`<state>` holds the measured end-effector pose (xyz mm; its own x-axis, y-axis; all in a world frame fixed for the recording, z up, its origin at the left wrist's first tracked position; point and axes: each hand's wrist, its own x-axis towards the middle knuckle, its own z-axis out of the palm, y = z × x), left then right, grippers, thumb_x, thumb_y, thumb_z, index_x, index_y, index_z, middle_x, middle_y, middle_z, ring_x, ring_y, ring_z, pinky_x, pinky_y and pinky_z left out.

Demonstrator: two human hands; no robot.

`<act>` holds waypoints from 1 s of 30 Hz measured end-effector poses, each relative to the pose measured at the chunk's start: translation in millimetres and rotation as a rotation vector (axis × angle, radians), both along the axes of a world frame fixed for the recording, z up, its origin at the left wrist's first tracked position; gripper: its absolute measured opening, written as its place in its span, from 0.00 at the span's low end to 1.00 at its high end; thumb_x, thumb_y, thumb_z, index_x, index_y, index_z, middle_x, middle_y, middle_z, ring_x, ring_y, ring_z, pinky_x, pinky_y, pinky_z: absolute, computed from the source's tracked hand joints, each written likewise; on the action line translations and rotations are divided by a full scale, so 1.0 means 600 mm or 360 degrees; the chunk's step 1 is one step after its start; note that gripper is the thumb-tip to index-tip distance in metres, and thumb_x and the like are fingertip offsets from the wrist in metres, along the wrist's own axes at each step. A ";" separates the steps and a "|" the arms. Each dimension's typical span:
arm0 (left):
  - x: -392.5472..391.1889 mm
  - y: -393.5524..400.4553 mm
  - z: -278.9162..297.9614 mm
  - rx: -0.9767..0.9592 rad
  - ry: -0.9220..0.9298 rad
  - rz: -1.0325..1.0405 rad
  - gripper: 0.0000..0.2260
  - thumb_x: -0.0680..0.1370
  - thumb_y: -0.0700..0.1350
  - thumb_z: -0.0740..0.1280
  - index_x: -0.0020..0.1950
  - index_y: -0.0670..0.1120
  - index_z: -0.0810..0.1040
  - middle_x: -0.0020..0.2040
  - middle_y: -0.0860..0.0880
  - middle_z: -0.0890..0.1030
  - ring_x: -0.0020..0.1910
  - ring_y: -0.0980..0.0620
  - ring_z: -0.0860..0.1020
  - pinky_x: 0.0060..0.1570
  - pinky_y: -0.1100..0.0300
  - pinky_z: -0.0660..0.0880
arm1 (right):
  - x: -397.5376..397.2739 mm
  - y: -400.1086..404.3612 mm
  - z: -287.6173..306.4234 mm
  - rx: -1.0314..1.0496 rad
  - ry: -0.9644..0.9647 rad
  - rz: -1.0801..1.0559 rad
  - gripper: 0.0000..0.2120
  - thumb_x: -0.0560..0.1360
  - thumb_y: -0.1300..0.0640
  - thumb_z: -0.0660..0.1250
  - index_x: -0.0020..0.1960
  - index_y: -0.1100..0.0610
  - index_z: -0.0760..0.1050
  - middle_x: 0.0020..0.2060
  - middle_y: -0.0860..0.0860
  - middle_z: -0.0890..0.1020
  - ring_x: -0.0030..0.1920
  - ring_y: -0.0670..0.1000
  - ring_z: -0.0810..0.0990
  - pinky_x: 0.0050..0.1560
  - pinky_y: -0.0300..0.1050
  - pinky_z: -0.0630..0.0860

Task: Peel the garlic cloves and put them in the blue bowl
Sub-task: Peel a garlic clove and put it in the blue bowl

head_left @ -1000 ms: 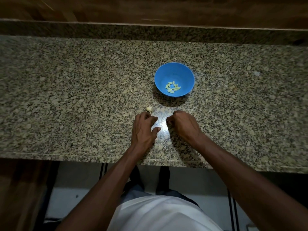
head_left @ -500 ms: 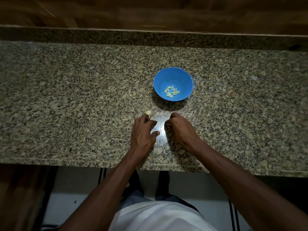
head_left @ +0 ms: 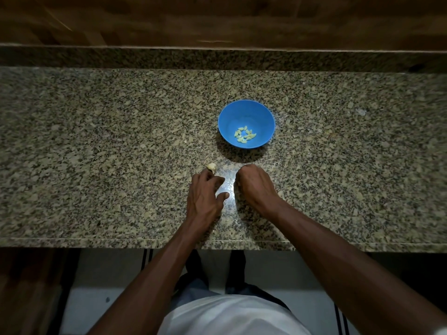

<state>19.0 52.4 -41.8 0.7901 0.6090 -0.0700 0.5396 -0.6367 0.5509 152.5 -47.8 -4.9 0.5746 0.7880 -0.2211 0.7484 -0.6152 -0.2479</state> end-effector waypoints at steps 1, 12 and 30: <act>0.000 0.001 0.000 0.0001 0.0001 -0.0003 0.20 0.75 0.54 0.76 0.63 0.48 0.82 0.60 0.50 0.74 0.61 0.48 0.69 0.55 0.49 0.74 | 0.000 0.003 0.003 -0.0005 -0.0021 0.0019 0.08 0.74 0.65 0.68 0.36 0.60 0.75 0.30 0.55 0.73 0.33 0.58 0.75 0.34 0.50 0.74; 0.003 0.007 0.001 0.0015 0.0014 0.0000 0.18 0.74 0.51 0.77 0.62 0.48 0.82 0.57 0.51 0.74 0.59 0.48 0.69 0.51 0.51 0.74 | -0.006 0.025 0.028 -0.0221 -0.0137 0.0301 0.07 0.81 0.59 0.69 0.56 0.62 0.77 0.52 0.61 0.81 0.53 0.63 0.81 0.43 0.51 0.65; 0.010 0.017 0.004 -0.0051 -0.0005 -0.0072 0.20 0.73 0.58 0.77 0.61 0.49 0.81 0.55 0.51 0.76 0.55 0.48 0.71 0.47 0.54 0.68 | 0.030 0.039 0.033 -0.0051 0.0063 0.0253 0.21 0.75 0.67 0.67 0.31 0.55 0.60 0.27 0.52 0.63 0.28 0.57 0.64 0.32 0.48 0.63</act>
